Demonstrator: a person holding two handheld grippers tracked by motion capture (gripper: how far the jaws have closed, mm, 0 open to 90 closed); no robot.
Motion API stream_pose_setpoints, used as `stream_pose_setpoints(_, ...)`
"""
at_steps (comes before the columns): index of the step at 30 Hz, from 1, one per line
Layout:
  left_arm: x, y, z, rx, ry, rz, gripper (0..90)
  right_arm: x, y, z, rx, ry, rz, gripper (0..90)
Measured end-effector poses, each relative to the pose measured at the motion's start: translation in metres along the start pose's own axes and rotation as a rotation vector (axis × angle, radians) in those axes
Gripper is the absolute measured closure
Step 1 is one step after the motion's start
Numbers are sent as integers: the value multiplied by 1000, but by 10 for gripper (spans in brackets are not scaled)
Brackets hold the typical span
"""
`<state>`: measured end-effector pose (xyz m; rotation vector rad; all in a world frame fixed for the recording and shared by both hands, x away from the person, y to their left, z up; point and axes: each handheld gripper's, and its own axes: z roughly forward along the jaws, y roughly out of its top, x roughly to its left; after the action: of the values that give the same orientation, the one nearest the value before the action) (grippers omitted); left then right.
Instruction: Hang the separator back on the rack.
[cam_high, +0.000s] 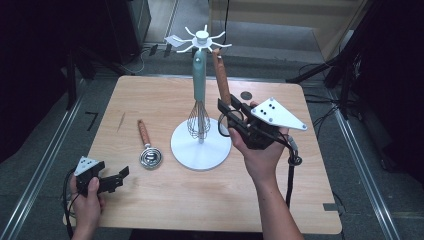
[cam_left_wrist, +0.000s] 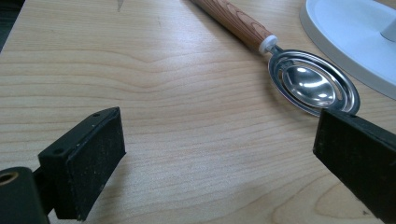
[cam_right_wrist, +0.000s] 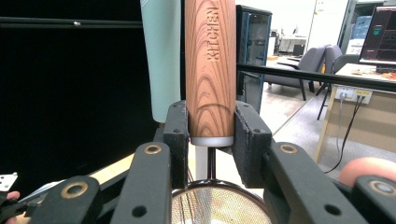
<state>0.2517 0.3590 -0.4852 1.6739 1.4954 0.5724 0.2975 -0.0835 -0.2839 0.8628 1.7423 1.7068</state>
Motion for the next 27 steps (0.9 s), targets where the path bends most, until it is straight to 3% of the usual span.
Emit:
stream_pose_setpoints(13, 0, 0, 0, 3, -7, 8, 23, -3, -5, 7, 18, 29, 12, 702)
stream_pose_setpoints(16, -1, 0, 0, 3, -14, 9, 24, -5, -4, 6, 17, 78, 24, 641)
stream_pose_setpoints(20, -1, 0, 0, 6, -15, 10, 24, -6, -1, 6, 7, 79, 28, 600)
stream_pose_setpoints(23, -1, 0, 0, 4, -16, 8, 24, -6, 3, 5, -10, 71, 32, 652)
stream_pose_setpoints(27, -1, 0, 0, 4, -15, 8, 24, -6, 10, 7, -33, 42, 36, 832)
